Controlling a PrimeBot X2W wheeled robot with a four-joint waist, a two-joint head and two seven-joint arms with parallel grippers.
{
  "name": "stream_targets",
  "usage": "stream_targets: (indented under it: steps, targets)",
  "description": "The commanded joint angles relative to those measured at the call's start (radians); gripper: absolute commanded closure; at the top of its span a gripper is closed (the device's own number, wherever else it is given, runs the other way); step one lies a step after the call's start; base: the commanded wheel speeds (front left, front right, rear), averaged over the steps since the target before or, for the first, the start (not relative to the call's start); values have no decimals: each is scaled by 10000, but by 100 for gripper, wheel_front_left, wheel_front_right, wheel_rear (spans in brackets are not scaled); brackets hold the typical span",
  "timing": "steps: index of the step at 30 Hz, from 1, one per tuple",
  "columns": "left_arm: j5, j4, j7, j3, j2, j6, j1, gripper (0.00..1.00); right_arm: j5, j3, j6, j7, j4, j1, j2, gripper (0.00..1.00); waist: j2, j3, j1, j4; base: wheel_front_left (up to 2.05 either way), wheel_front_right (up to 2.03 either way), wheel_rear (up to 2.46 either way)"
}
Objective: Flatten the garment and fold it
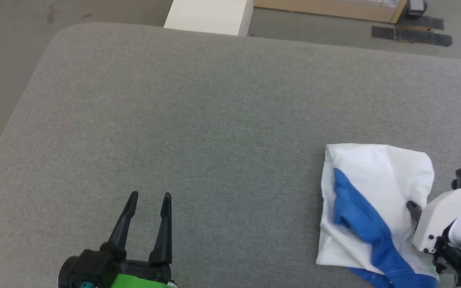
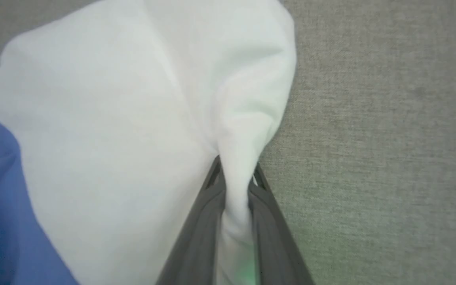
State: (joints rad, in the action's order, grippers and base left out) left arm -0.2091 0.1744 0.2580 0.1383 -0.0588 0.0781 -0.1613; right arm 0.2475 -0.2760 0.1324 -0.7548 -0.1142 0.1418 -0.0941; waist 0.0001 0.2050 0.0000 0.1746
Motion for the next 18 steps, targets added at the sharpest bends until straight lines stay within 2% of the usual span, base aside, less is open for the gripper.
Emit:
stream_targets:
  steps: [1, 5, 9, 18]
  targets:
    - [91, -6, 38, -30, 21, 11, 102, 0, 25, 157, -17, 54, -166, -155, -10, 100, -1, -262, 0, -260, 0, 0, 0]
    - [108, -36, 38, -43, -29, -5, -15, 0, -33, 712, -17, 322, -108, -144, -458, 100, -1, -537, 0, -640, 0, 0, 0]
    - [76, -36, 38, -78, -53, -36, -127, 0, -196, 1593, -17, 622, -71, -28, -1260, 100, -1, -770, 0, -1112, 0, 0, 0]
    - [107, 169, 38, -57, -119, -86, 19, 0, -80, 3108, -17, 425, 40, 1326, -3614, 100, -1, -285, 0, -2036, 0, 0, 0]
